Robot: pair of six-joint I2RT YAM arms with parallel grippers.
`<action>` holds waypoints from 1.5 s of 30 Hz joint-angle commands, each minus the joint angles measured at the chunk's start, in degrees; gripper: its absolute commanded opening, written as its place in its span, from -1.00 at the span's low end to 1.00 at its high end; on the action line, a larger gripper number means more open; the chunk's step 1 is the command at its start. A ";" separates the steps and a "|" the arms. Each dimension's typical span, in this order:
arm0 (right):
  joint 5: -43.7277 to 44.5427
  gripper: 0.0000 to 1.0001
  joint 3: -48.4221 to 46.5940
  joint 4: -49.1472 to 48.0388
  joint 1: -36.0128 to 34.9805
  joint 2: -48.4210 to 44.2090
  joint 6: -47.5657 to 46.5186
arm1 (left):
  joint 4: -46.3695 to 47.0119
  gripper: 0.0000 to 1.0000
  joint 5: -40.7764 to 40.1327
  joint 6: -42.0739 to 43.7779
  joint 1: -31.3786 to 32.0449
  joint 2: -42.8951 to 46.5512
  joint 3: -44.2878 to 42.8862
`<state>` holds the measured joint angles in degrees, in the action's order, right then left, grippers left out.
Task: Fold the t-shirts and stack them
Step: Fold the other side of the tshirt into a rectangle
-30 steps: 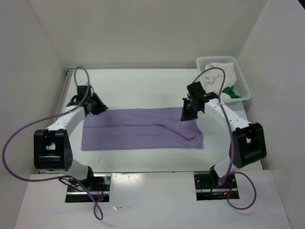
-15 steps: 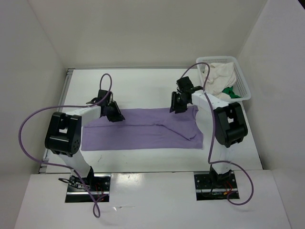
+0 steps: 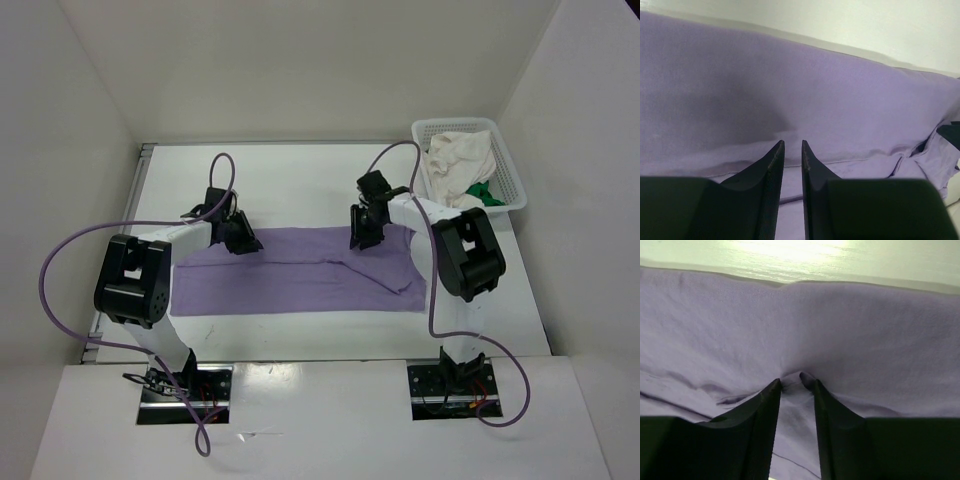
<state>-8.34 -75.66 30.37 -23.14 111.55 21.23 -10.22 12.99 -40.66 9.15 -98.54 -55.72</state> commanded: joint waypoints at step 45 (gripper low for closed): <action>2.44 -0.84 6.92 4.61 -4.55 -10.38 6.36 | 0.37 -0.41 3.35 1.03 -0.97 3.53 -3.69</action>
<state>-9.58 -68.77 36.29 -27.16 100.82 29.43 -9.78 15.20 -40.66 8.38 -96.29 -57.80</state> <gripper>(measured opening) 0.087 0.290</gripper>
